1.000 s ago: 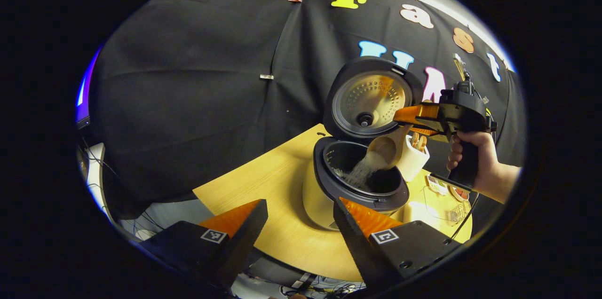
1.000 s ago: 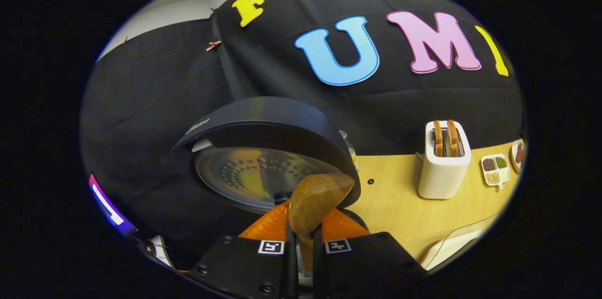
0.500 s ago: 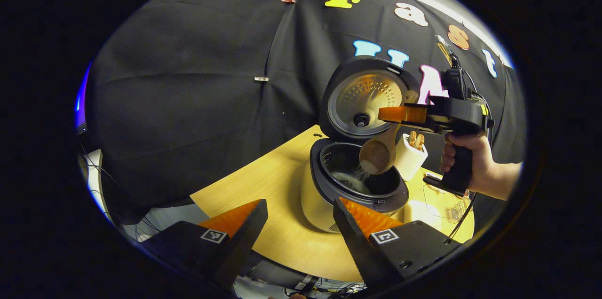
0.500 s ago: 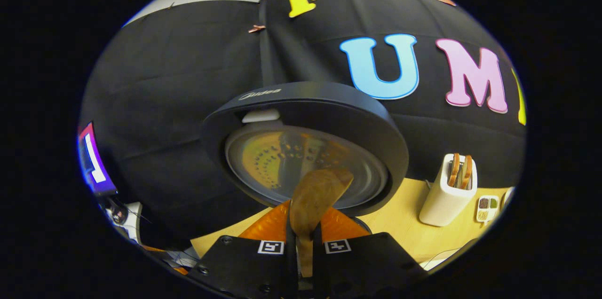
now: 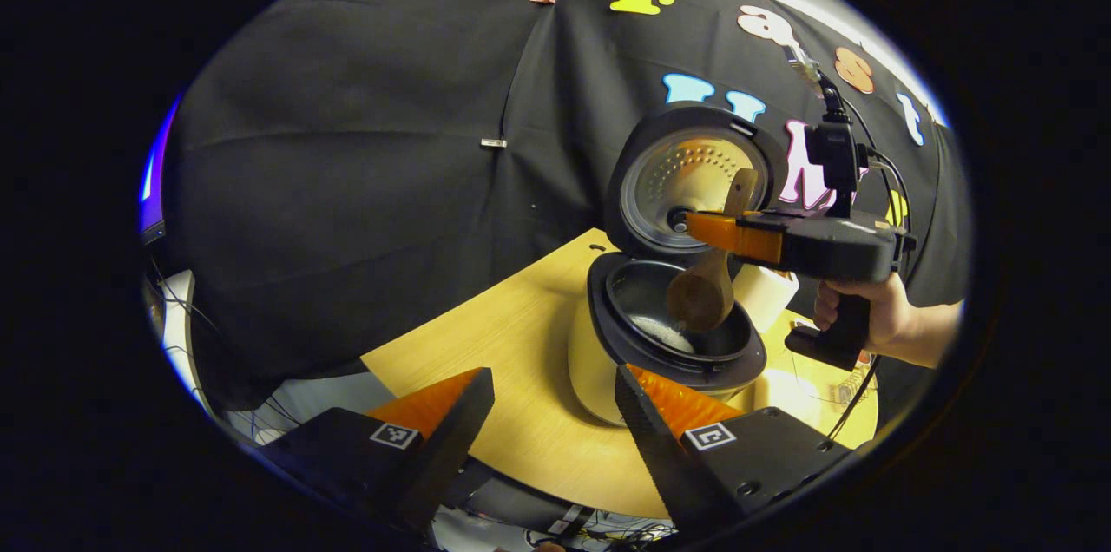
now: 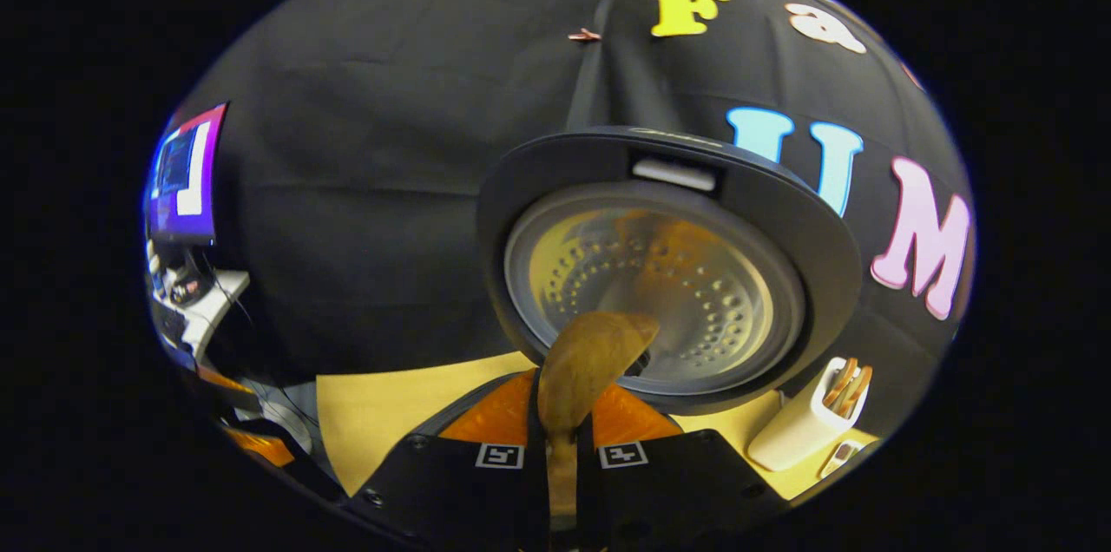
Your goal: Close the left gripper, press the button to open the rice cooker; take a wooden spoon from the chopstick holder with the right hand, scoop a spoonful of rice and pour it into the rice cooker, then put the wooden spoon back into the chopstick holder.
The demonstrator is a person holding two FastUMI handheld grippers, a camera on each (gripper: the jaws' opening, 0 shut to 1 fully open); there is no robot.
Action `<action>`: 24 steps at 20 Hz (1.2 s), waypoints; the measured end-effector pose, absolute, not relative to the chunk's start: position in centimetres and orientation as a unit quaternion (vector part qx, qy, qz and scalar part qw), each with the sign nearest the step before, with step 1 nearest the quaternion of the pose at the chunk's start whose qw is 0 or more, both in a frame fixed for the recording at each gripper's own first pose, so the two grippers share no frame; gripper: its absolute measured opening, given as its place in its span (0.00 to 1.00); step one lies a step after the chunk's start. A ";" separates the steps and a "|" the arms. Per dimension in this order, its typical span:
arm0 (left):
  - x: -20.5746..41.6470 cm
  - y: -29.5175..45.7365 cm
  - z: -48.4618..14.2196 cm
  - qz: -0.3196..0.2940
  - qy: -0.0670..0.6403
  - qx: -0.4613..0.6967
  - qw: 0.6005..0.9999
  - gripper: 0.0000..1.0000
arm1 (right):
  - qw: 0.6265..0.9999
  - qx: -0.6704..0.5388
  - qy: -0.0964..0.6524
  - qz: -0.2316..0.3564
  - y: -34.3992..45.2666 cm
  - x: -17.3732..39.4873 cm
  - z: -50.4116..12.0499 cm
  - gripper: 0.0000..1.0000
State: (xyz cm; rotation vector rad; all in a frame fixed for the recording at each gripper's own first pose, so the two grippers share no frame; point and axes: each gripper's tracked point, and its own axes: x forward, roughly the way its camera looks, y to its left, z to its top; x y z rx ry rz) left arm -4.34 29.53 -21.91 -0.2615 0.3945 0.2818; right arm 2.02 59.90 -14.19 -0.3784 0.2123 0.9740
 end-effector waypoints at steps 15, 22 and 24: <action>-2.0 26.2 -20.8 0.095 0.188 -0.120 0.970 0.95 | 0.912 0.027 0.155 0.380 52.5 5.2 -7.0 0.17; 0.2 20.2 -18.9 0.029 0.177 -0.116 0.977 0.92 | 0.949 0.089 0.136 0.268 38.7 7.8 -2.4 0.17; 0.7 18.2 -18.3 0.010 0.172 -0.122 0.977 0.95 | 0.961 0.086 0.125 0.232 33.5 8.8 -1.6 0.16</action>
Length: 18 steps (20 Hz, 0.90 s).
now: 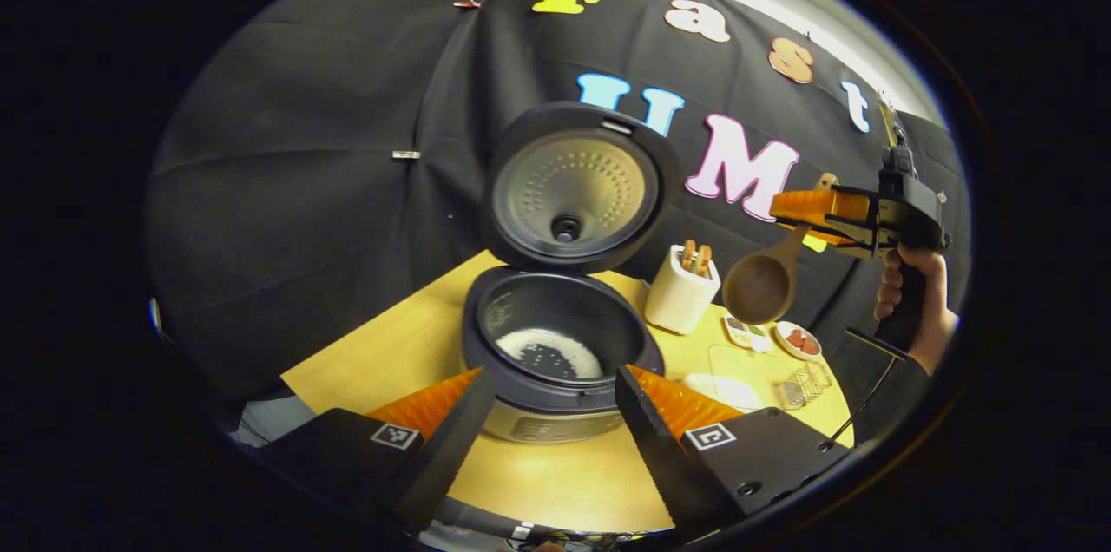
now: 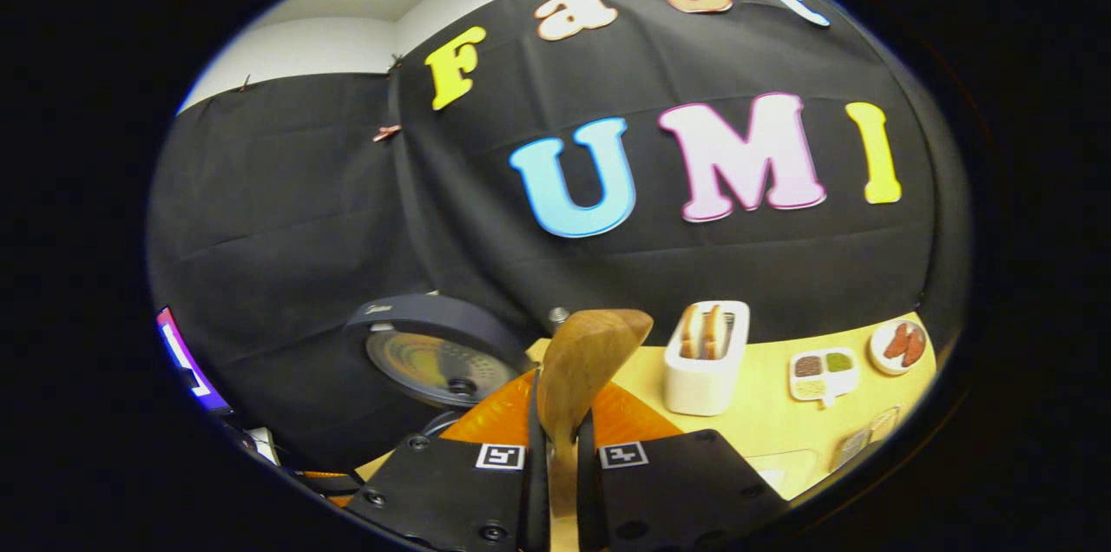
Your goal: Close the left gripper, press the button to open the rice cooker; take a wooden spoon from the chopstick holder with the right hand, scoop a spoonful of rice and pour it into the rice cooker, then put the wooden spoon back into the chopstick holder.
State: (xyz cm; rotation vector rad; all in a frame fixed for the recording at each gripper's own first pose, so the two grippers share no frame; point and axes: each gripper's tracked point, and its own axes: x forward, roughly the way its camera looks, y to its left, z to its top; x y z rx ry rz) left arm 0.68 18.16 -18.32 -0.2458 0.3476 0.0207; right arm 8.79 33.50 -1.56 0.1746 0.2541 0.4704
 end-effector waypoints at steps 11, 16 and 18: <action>3.8 9.9 -13.7 0.000 0.136 -0.103 0.985 0.95 | 0.972 0.196 0.128 0.020 6.9 12.4 -2.5 0.17; 4.4 7.9 -13.0 0.022 0.141 -0.093 0.985 0.95 | 0.961 0.225 0.151 -0.050 -1.3 14.2 -7.0 0.17; 4.6 7.6 -13.0 0.041 0.148 -0.086 0.984 0.95 | 0.957 0.233 0.158 -0.072 -3.8 15.0 -8.8 0.16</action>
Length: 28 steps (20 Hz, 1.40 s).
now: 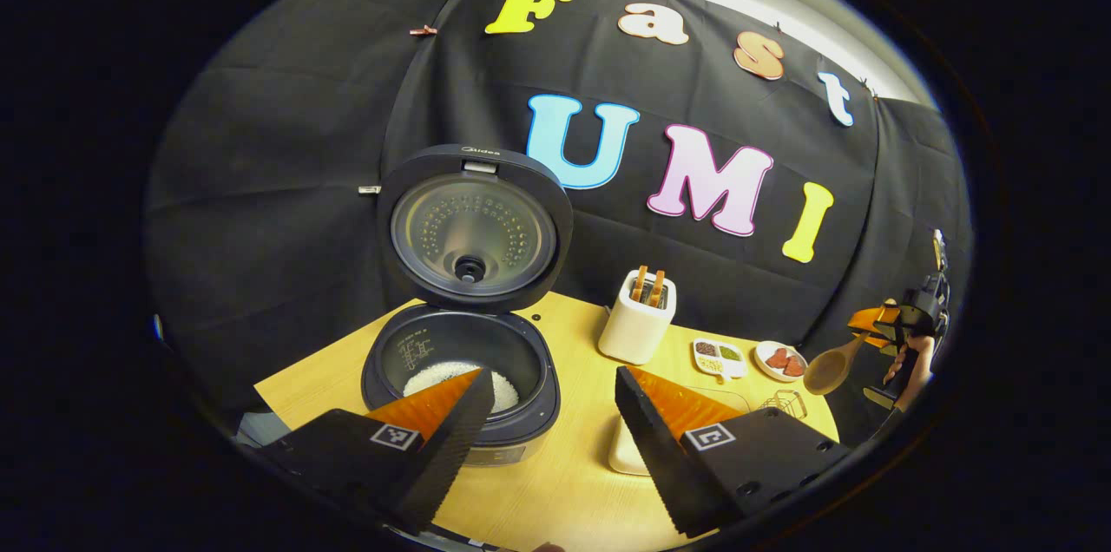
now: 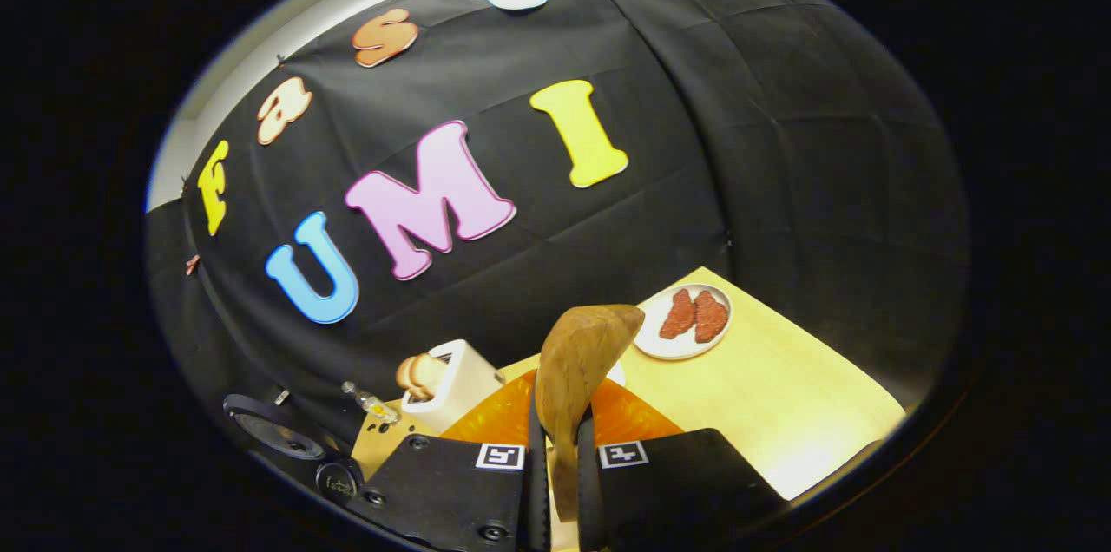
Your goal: Close the left gripper, press the button to open the rice cooker; take a wooden spoon from the chopstick holder with the right hand, scoop a spoonful of rice and pour it into the rice cooker, then put the wooden spoon back into the chopstick holder.
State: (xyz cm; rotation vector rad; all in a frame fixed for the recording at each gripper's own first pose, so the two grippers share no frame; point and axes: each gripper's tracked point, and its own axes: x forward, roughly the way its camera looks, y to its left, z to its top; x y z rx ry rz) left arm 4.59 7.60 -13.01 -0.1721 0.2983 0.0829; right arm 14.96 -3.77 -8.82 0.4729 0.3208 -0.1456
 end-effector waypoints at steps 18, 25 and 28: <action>8.0 4.8 -6.7 0.109 0.097 -0.062 0.987 0.95 | 0.930 0.241 0.258 -0.098 -7.4 18.3 -23.7 0.17; 7.9 10.5 -2.0 0.148 0.037 -0.035 0.988 0.95 | 0.933 0.255 0.240 -0.086 -6.6 16.7 -20.6 0.54; 8.4 11.7 2.3 0.146 -0.022 0.021 0.989 0.95 | 0.938 0.239 0.233 -0.091 -7.6 15.2 -18.7 0.98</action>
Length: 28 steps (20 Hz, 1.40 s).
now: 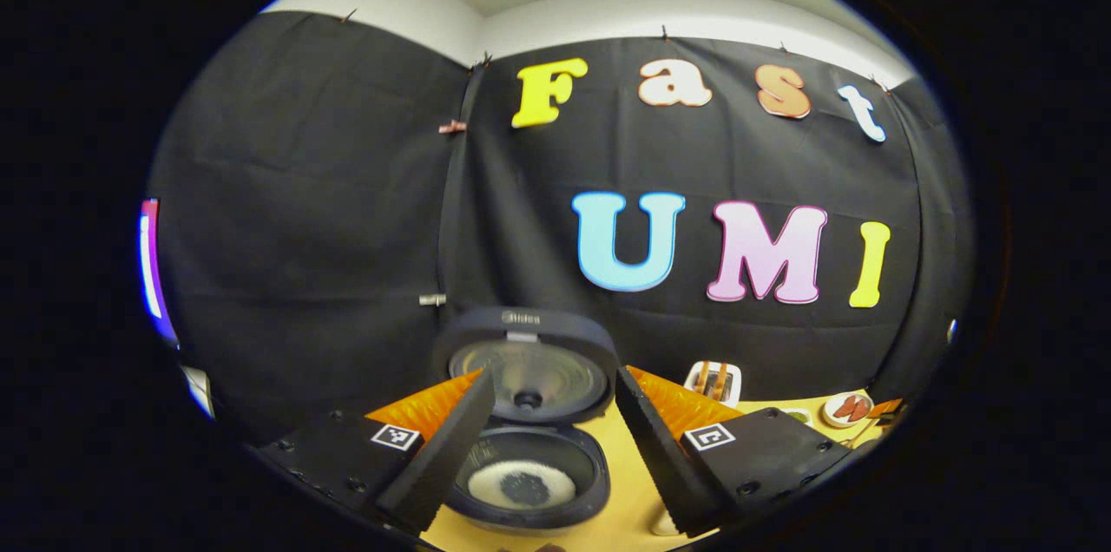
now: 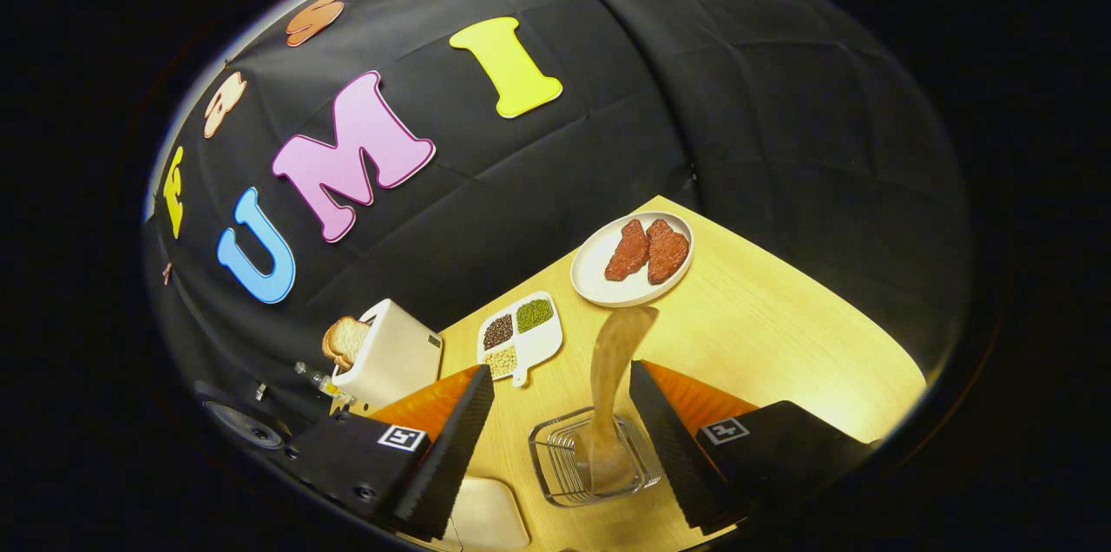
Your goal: Close the left gripper, press the button to open the rice cooker; take a wooden spoon from the chopstick holder with the right hand, scoop a spoonful of rice and pour it into the rice cooker, then put the wooden spoon back into the chopstick holder.
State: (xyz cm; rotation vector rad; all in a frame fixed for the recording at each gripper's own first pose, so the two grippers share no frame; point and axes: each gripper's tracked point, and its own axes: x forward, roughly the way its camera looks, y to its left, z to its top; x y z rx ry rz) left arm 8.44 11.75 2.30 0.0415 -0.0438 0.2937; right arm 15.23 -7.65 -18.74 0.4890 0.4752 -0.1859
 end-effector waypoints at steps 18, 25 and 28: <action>21.9 18.3 6.2 0.063 -0.093 0.069 0.991 0.95 | 0.976 0.100 0.146 -0.130 -4.1 0.0 -7.7 0.98; 24.5 19.6 3.2 0.057 -0.048 0.047 0.996 0.99 | 0.978 0.077 0.151 -0.120 -1.7 -2.1 -8.1 0.98; 24.2 19.4 1.9 0.062 -0.007 0.054 0.997 1.00 | 0.976 0.090 0.161 -0.115 -1.3 -2.1 -8.6 0.98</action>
